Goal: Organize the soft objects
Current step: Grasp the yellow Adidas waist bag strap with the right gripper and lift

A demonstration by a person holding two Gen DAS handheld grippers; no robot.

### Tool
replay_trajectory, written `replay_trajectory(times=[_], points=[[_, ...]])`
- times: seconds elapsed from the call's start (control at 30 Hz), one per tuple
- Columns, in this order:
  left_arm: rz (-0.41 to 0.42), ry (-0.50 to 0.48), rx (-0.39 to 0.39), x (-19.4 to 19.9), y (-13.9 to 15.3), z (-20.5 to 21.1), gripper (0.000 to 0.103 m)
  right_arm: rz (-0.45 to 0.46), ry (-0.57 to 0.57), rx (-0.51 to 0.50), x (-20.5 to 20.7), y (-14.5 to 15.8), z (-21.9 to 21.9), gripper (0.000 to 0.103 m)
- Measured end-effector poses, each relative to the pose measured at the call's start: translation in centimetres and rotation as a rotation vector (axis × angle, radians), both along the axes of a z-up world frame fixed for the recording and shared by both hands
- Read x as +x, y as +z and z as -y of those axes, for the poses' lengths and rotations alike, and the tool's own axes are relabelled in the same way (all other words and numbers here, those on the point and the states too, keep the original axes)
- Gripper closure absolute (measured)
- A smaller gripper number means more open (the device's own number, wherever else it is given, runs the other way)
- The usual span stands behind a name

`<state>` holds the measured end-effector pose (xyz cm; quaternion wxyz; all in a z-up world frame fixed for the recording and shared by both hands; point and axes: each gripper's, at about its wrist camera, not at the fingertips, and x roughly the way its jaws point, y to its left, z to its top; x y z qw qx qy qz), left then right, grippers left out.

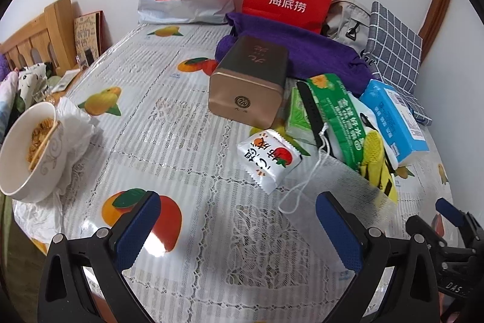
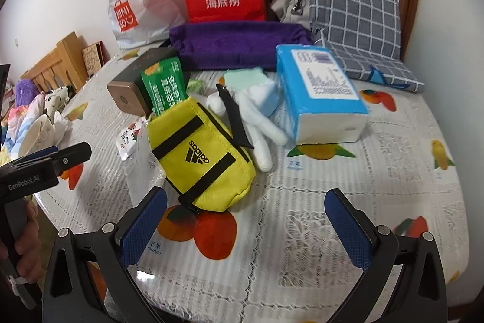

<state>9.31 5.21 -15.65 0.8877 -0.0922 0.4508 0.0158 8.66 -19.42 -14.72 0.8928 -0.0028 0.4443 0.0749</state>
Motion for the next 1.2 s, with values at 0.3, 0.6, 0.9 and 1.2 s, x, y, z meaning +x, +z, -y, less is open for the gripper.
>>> replay_trajectory(times=[0.3,0.6,0.9,1.2], points=[[-0.037,-0.021,-0.025,1.2,-1.7,-0.4,0.000,-0.038,0.046,-0.005,1.7,-2.4,-1.1,0.000],[-0.035,-0.022,-0.049,1.8,-2.0,-1.0,0.000,-0.029,0.124,-0.059,2.8,-3.6,-3.9,0.000],[-0.051,-0.010,-0.059,2.9,-2.4,-1.8,0.000,0.003,0.152,-0.043,3.6,-3.2,-4.4,0.041],[-0.056,-0.021,-0.052,3.3,-2.3,-1.4,0.000,0.010,0.195,0.078,2.0,-0.2,-2.3,0.089]])
